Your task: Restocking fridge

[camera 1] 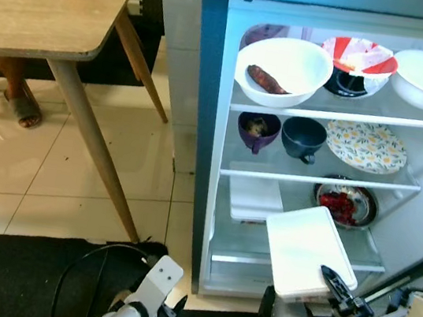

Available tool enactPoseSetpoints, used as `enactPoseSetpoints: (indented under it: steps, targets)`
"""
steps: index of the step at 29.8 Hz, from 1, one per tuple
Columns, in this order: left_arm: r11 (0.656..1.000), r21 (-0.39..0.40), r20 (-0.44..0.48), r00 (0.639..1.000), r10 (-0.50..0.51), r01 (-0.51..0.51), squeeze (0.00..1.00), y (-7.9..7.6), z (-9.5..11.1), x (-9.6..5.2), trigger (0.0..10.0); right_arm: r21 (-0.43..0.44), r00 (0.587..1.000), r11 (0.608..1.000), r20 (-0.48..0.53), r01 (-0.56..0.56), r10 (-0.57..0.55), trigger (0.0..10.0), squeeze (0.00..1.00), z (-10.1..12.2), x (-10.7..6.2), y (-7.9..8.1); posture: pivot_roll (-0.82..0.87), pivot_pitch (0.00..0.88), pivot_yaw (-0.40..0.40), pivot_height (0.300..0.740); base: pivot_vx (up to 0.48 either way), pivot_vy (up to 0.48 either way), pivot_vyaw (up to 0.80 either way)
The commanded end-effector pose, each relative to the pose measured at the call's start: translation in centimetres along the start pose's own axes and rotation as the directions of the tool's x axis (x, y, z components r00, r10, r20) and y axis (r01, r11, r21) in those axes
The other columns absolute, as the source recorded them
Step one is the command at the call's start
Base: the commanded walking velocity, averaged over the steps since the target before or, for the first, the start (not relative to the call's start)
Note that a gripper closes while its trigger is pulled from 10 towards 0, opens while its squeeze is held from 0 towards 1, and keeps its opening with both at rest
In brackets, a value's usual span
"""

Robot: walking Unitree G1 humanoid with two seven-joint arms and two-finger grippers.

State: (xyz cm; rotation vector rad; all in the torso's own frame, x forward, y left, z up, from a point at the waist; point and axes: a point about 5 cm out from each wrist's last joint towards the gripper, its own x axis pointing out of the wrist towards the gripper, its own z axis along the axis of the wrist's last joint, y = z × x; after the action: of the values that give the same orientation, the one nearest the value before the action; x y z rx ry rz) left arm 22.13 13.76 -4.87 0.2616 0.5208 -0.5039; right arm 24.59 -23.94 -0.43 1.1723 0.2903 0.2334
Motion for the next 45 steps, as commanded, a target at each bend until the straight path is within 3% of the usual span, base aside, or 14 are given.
enactPoseSetpoints:
  steps: [1,6,11,18,24,29,37,45]
  targets:
    - [1.0,0.006,0.026,1.0,-0.009,0.009,0.0,-0.1,0.3,0.0,10.0,-0.003,0.999,1.0,0.034,-0.019,0.019,10.0,0.0,0.2,0.7,0.5,-0.06,0.146,0.006,0.401,0.0,0.0,0.0]
    - [0.999,0.015,0.106,0.994,-0.033,0.031,0.0,0.0,1.7,0.4,10.0,0.015,0.998,1.0,0.058,-0.025,0.024,10.0,0.0,0.0,2.2,1.3,-0.04,0.16,0.018,0.376,0.0,0.0,0.0]
    - [0.993,0.031,0.203,0.972,-0.12,0.116,0.0,-0.5,3.6,0.8,10.0,0.026,0.993,0.998,0.106,-0.05,0.047,10.0,0.0,0.7,3.3,2.2,-0.03,0.174,0.039,0.351,0.0,0.0,0.0]
    - [0.982,0.034,0.243,0.952,-0.188,0.185,0.0,-1.1,4.6,1.1,10.0,0.029,0.99,0.998,0.129,-0.06,0.056,10.0,0.0,1.0,3.9,2.8,-0.03,0.183,0.05,0.331,0.0,0.0,0.0]
    - [0.959,0.053,0.259,0.924,-0.281,0.277,0.0,-2.5,4.9,1.2,10.0,0.051,0.991,0.998,0.125,-0.043,0.037,10.0,0.0,-0.4,5.7,3.6,-0.03,0.227,0.083,0.306,0.0,0.0,0.0]
    - [0.952,0.066,0.286,0.908,-0.306,0.3,0.0,-2.8,5.0,0.9,10.0,0.077,0.989,0.996,0.143,-0.048,0.037,10.0,0.0,-1.0,6.9,4.5,-0.01,0.266,0.106,0.3,0.0,0.0,0.0]
    - [0.948,0.088,0.343,0.885,-0.316,0.305,0.0,-2.5,5.0,-0.4,10.0,0.112,0.952,0.985,0.293,-0.13,0.093,10.0,0.0,-0.2,8.5,6.5,0.07,0.358,0.152,0.3,0.0,0.0,0.0]
    - [0.955,0.075,0.426,0.857,-0.289,0.286,0.0,-2.7,6.5,-1.6,10.0,0.089,0.951,0.986,0.29,-0.141,0.11,10.0,0.0,-0.1,10.0,8.1,0.12,0.416,0.174,0.3,0.0,0.0,0.0]
